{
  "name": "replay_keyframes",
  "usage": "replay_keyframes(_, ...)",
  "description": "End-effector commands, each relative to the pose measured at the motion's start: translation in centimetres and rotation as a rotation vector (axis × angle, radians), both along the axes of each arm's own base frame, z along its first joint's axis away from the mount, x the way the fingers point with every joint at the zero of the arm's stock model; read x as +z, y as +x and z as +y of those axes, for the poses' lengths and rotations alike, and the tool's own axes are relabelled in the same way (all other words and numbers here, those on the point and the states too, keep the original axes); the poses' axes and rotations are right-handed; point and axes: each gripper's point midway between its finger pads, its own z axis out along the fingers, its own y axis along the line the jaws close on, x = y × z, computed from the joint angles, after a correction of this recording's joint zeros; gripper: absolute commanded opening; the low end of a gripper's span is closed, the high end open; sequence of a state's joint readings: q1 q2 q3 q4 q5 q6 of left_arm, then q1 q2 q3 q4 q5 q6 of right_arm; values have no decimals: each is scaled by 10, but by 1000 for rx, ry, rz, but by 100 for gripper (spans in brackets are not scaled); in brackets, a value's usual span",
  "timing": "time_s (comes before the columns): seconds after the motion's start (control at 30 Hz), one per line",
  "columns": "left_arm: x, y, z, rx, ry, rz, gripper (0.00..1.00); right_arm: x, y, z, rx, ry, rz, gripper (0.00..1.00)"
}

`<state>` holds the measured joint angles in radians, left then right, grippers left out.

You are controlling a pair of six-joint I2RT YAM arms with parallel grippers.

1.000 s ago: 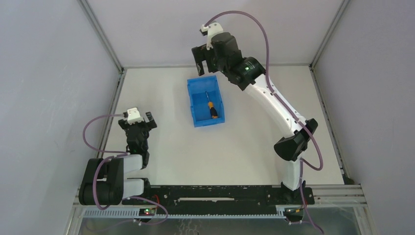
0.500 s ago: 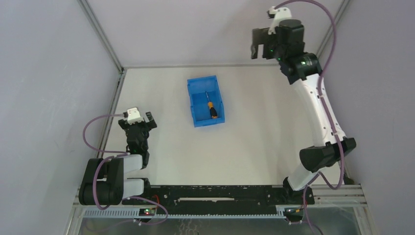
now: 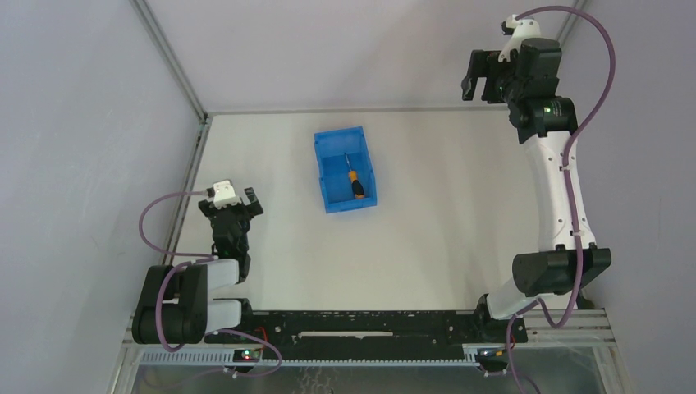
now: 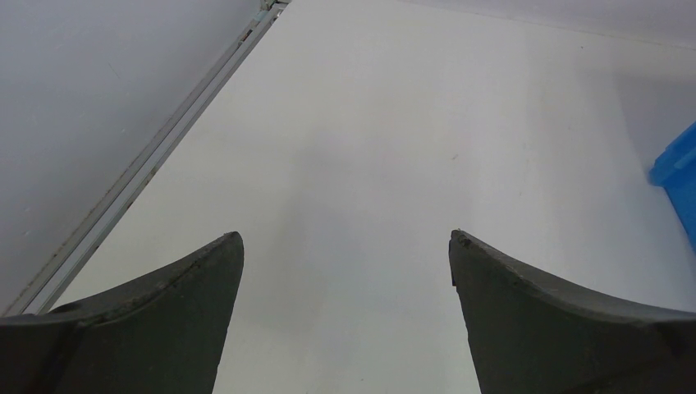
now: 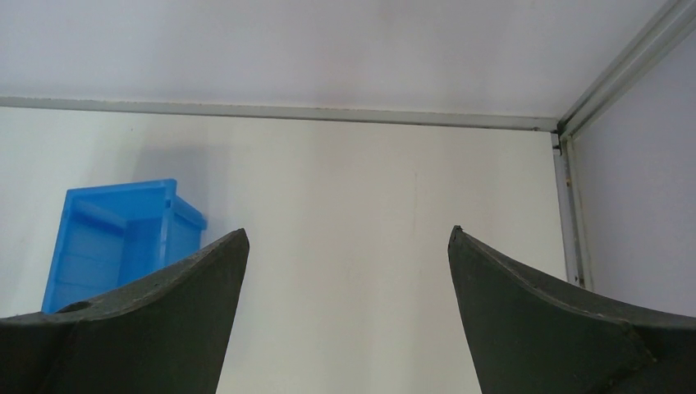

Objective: Put the screwdriver in the bin
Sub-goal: Reset both arms

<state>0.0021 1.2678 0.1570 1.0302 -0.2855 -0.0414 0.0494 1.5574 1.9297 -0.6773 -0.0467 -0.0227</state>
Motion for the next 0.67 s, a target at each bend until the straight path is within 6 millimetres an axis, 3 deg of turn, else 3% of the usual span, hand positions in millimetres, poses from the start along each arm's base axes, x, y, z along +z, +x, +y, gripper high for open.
replay_keyframes(0.0,24,9,1,7,24,-66,100,11,-6,3,39,6,-30,100)
replay_keyframes(0.63,24,9,1,7,25,-66,100,-2,1,-2,24,-11,-27,100)
